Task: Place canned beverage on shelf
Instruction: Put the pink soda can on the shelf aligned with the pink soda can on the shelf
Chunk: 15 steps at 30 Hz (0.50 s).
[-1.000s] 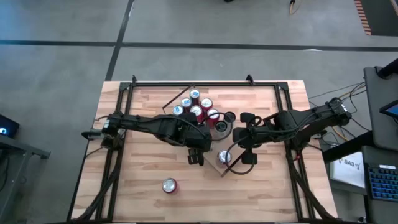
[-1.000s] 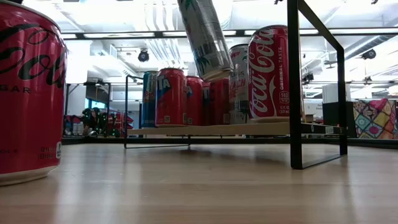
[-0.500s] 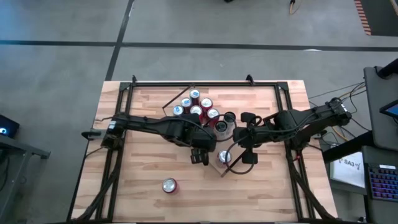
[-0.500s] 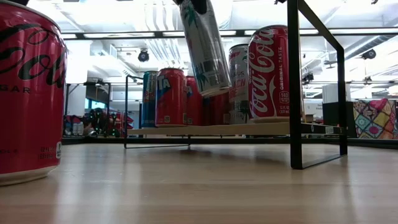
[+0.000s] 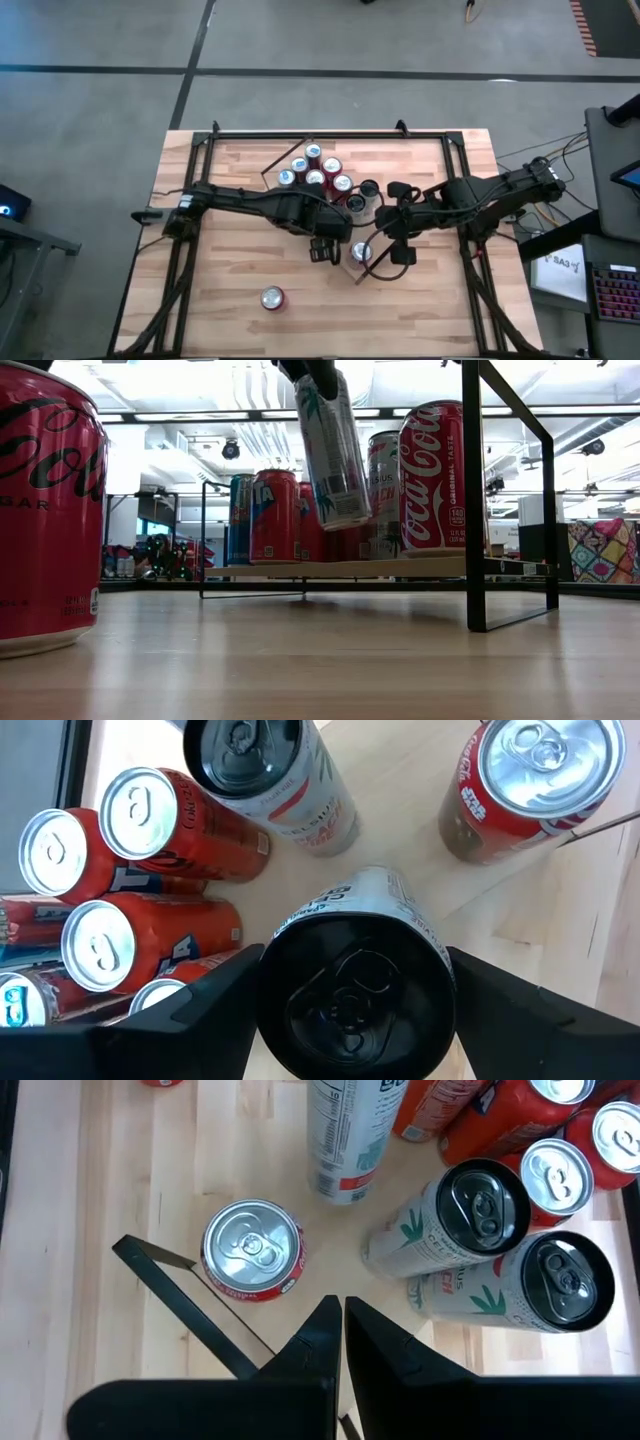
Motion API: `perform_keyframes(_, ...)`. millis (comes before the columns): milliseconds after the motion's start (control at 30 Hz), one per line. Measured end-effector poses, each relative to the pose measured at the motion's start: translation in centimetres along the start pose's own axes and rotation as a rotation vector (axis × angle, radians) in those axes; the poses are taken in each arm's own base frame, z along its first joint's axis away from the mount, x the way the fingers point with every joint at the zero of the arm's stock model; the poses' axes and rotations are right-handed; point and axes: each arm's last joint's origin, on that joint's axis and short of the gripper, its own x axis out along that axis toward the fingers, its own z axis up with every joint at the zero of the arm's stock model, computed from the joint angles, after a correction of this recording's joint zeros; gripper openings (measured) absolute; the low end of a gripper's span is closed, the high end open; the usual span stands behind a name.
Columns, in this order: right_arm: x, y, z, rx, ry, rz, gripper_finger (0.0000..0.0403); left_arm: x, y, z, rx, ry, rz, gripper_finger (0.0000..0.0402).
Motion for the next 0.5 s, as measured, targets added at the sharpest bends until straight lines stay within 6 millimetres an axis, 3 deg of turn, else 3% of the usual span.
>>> perform_keyframes(500, 0.00, -0.03, -0.12, -0.003, 0.013, -0.003, 0.0009, 0.20, 0.39, 0.27, -0.027, -0.003, -0.028, 0.0267)
